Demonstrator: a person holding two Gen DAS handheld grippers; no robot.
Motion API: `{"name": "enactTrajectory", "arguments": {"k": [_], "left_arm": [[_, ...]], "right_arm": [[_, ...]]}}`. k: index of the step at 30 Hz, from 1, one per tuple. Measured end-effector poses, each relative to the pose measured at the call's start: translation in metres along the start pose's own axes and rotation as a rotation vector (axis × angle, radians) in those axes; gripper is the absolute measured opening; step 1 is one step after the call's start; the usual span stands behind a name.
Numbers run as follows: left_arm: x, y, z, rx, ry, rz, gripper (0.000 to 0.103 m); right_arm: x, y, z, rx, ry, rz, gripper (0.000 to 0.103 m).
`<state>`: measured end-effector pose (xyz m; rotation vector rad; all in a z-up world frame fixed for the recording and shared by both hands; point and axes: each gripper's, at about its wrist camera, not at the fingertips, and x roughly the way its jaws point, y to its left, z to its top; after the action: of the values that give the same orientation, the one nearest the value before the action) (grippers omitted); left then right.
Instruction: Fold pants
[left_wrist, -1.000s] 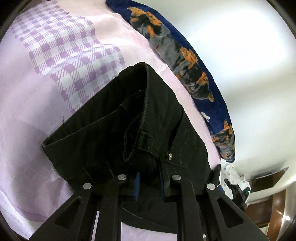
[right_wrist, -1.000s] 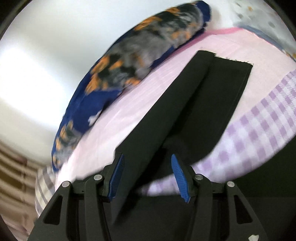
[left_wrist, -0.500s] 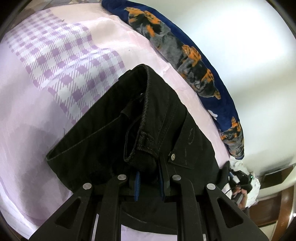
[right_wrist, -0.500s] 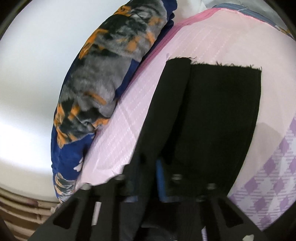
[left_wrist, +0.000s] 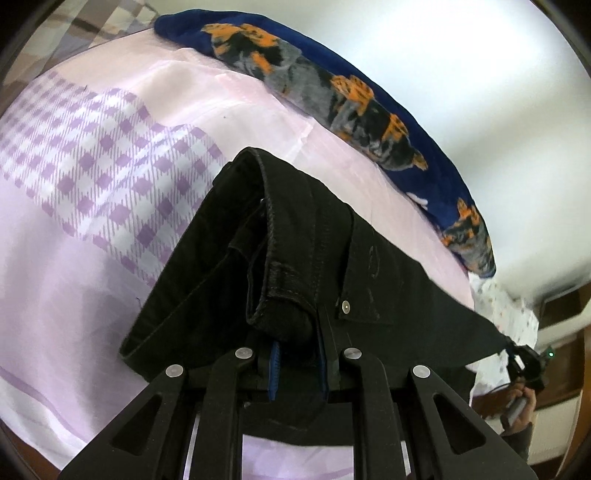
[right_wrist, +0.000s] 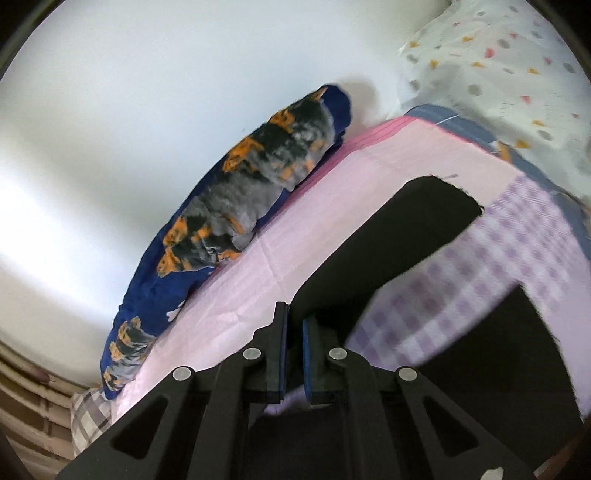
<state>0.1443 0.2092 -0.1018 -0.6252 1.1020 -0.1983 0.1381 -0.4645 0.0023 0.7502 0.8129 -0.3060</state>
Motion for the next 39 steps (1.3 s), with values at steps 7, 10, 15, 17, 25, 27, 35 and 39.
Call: {"name": "enactTrajectory", "arguments": {"k": [7,10,15,17,25,27,35,39], "left_arm": [[-0.008,0.004,-0.004,0.110,0.059,0.023,0.016],[-0.009,0.008,-0.009,0.153,0.085,0.044,0.016],[-0.009,0.020,-0.018,0.207,0.131,0.097,0.016],[-0.010,0.026,-0.021,0.222,0.146,0.106,0.016],[-0.004,0.023,-0.031,0.311,0.132,0.181,0.019],[-0.006,0.016,-0.036,0.348,0.114,0.223,0.021],[-0.026,-0.006,-0.050,0.397,0.107,0.316,0.033],[-0.035,-0.025,-0.064,0.471,0.096,0.343,0.033]], "right_arm": [[-0.059,-0.017,-0.043,0.009,-0.033,-0.027,0.006],[-0.067,-0.036,-0.065,0.054,-0.007,-0.044,0.006],[-0.065,-0.066,-0.099,0.118,0.063,-0.077,0.005],[-0.062,-0.078,-0.112,0.136,0.093,-0.093,0.005],[-0.044,-0.108,-0.136,0.173,0.157,-0.136,0.005],[-0.039,-0.113,-0.139,0.180,0.169,-0.132,0.005],[-0.037,-0.130,-0.146,0.243,0.183,-0.052,0.014],[-0.040,-0.138,-0.149,0.282,0.175,-0.010,0.018]]}}
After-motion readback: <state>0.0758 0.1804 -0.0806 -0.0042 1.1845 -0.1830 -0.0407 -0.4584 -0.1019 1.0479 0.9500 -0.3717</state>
